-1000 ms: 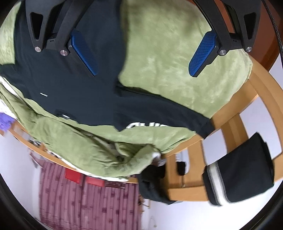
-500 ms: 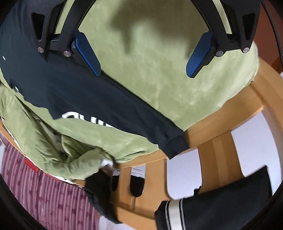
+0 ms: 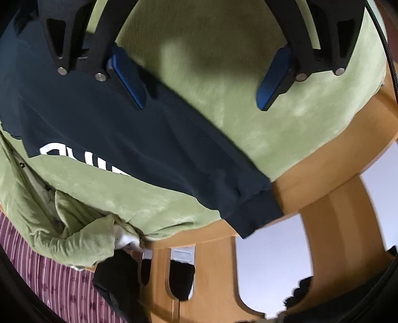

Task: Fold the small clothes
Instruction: 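Reach the left tool to the sweatshirt sleeve cuff and grasp it, then carry the held sleeve across the sweatshirt body and open the left tool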

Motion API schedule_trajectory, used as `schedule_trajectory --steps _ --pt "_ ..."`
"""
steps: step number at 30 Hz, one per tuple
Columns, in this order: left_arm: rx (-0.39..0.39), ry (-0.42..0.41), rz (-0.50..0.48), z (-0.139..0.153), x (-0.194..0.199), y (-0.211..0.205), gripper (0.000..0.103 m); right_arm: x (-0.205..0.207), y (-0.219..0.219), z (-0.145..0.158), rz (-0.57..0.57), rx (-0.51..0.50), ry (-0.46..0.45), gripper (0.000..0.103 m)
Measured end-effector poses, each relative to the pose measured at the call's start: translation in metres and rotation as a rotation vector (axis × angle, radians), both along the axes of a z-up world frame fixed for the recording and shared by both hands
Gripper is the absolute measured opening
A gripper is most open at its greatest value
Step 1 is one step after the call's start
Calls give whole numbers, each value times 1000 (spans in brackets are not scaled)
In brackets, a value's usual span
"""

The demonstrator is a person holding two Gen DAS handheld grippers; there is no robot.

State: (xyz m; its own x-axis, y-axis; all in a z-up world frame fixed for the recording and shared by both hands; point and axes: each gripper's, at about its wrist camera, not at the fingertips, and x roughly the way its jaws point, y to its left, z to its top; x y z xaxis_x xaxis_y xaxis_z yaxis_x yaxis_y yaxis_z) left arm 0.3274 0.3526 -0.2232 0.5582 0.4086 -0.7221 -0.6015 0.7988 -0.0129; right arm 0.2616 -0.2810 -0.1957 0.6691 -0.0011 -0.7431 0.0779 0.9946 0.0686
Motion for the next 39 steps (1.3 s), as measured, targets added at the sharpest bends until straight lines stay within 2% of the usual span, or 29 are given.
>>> schedule_trajectory --steps 7,8,9,10,11,12,18,21,27,34,39 --pt "-13 40 28 -13 35 14 63 6 -10 -3 -13 48 -14 80" --pt "-14 36 33 -13 37 15 55 5 -11 -4 -14 45 -13 80" --pt "-15 31 36 -14 39 16 42 4 -13 -4 -16 44 -15 80" --pt "-9 32 36 -13 41 16 35 3 -15 -4 -17 46 -16 80" --pt "-2 34 36 -13 45 16 20 2 -17 -4 -19 48 -17 80" --pt "8 32 33 -9 46 14 11 2 -19 -4 -22 50 -18 80" --pt "29 -34 -19 30 40 -5 8 -6 -32 4 -37 67 -45 80" --pt "32 -69 -66 57 40 -29 8 -11 -35 9 -31 78 -56 80" --pt "72 -139 -201 107 41 -101 8 -24 -41 22 -37 82 -100 80" --pt "37 -172 -334 136 42 -188 8 -35 -52 33 -39 91 -134 80" --pt "26 -183 -406 142 42 -250 8 -39 -60 39 -48 80 -149 80"
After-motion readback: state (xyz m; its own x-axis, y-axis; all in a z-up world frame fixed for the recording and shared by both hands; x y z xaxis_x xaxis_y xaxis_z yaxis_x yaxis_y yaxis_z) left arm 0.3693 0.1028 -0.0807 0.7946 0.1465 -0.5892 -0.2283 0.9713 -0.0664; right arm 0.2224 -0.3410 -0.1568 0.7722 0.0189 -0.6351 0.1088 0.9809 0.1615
